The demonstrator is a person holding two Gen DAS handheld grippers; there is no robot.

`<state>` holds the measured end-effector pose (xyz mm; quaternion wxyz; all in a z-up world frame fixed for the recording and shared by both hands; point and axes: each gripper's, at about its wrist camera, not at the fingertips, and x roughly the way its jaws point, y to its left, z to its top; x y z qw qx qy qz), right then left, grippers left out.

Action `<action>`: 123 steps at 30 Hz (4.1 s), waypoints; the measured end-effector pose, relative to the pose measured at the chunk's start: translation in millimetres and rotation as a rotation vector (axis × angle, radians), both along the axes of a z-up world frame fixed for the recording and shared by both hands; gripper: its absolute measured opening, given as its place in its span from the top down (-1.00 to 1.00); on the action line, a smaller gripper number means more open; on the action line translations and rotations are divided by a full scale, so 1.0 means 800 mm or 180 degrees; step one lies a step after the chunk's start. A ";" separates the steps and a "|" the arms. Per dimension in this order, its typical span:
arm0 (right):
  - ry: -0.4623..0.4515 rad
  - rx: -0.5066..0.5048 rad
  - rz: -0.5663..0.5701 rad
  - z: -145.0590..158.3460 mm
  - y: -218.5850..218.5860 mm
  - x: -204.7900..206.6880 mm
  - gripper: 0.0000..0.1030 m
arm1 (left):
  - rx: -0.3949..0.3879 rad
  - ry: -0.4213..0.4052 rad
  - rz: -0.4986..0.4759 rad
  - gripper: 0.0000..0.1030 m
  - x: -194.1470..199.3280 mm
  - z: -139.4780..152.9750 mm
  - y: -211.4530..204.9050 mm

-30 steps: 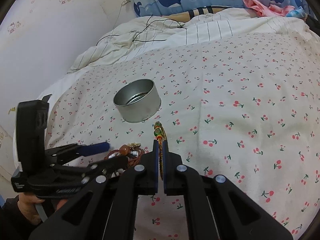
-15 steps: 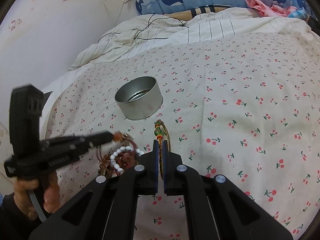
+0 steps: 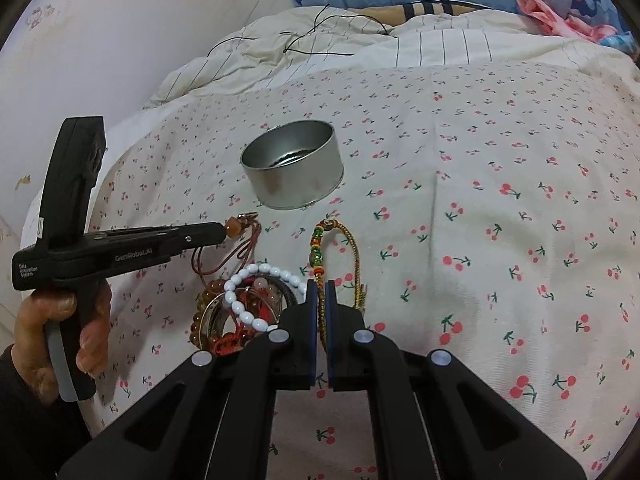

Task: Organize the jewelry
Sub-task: 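Grasp the brown cord bracelet with the left gripper while the right gripper holds the green bracelet, then carry the brown cord bracelet into the silver tin and open the left gripper while right holds, then move the right gripper over the tin and release the green-beaded bracelet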

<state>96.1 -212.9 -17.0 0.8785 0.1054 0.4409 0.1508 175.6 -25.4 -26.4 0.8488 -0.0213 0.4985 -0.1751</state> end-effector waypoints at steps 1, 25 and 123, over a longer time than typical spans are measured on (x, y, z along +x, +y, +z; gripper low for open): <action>-0.0018 0.0001 -0.0001 0.001 0.000 -0.001 0.92 | -0.0006 -0.0009 0.0013 0.97 0.000 0.000 0.001; 0.0006 0.0036 -0.0146 0.006 -0.009 0.011 -0.37 | -0.0243 -0.0295 -0.0111 0.97 -0.015 0.048 -0.001; -0.0033 -0.0555 -0.0162 0.001 0.103 0.211 0.92 | -0.0644 -0.0337 0.1258 -0.79 0.055 0.082 0.126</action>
